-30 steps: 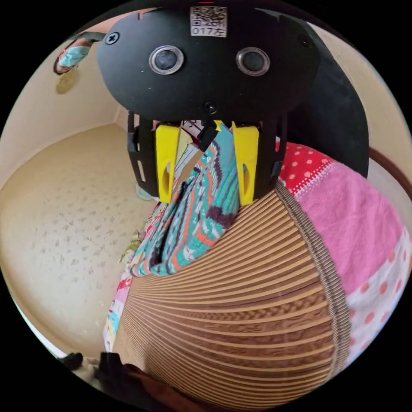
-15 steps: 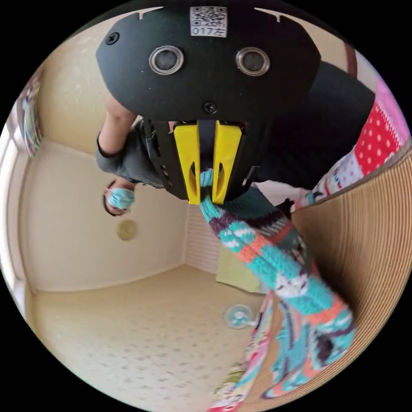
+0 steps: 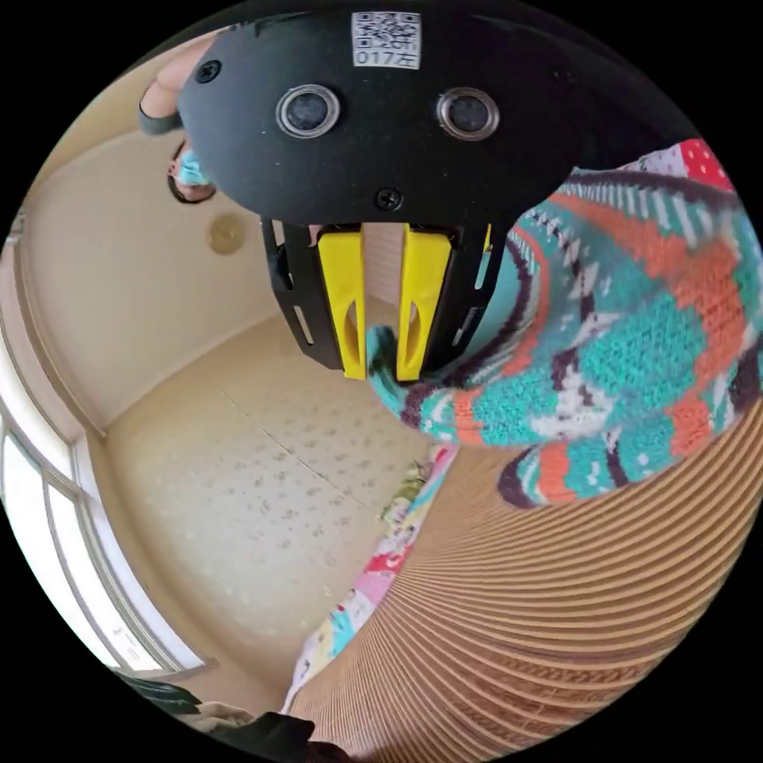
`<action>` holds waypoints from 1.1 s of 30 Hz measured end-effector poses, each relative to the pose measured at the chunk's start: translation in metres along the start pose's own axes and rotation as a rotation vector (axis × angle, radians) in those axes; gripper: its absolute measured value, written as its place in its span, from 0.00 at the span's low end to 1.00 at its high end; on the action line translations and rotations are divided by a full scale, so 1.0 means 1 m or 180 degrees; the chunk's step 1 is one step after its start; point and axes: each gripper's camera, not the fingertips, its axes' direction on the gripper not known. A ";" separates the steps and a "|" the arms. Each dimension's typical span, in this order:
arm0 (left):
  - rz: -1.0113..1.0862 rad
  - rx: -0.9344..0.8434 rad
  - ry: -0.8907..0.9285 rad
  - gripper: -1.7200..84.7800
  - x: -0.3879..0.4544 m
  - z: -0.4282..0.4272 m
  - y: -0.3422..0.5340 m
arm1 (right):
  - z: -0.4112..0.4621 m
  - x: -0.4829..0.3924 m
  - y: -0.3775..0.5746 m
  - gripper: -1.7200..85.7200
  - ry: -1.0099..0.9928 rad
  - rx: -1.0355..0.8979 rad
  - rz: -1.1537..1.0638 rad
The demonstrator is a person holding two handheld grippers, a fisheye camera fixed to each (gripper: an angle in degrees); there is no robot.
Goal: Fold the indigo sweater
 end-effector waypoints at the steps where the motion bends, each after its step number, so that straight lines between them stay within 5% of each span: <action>1: 0.0235 -0.0055 -0.0413 0.14 0.014 0.009 -0.010 | -0.001 -0.001 0.001 0.03 0.0061 0.0308 0.0090; 3: 0.0765 -0.0157 -0.1543 0.14 0.050 0.022 -0.017 | 0.002 -0.004 0.005 0.03 0.0351 0.0569 0.0225; 4: 0.1020 -0.0128 -0.2402 0.15 0.069 0.031 -0.016 | 0.012 -0.005 0.004 0.02 0.0604 0.0434 0.0263; 6: 0.1217 -0.0227 -0.3233 0.17 0.077 0.043 -0.017 | 0.035 -0.004 -0.001 0.02 0.0925 -0.0117 0.0184; 8: 0.1170 -0.0582 -0.3690 0.20 0.063 0.050 -0.026 | 0.068 0.001 0.004 0.02 0.1335 -0.0929 -0.0013; 12: 0.0633 -0.1136 -0.4217 0.24 0.003 0.038 -0.036 | 0.092 0.015 0.026 0.02 0.1978 -0.1585 -0.0088; 16: 0.0067 -0.0653 -0.3457 0.21 -0.029 0.010 -0.038 | 0.101 0.036 0.042 0.02 0.2115 -0.1983 0.0020; 20: -0.0400 -0.1260 -0.2744 0.14 -0.055 0.015 -0.045 | 0.090 0.052 0.043 0.02 0.1756 -0.1789 0.0302; 25: 0.0783 -0.2204 -0.1620 0.10 -0.008 0.104 -0.012 | 0.064 0.060 0.039 0.02 0.1276 -0.1241 0.0502; 33: 0.2065 -0.4089 -0.1899 0.11 -0.002 0.351 0.184 | -0.018 0.076 0.048 0.02 0.0924 -0.0252 0.0615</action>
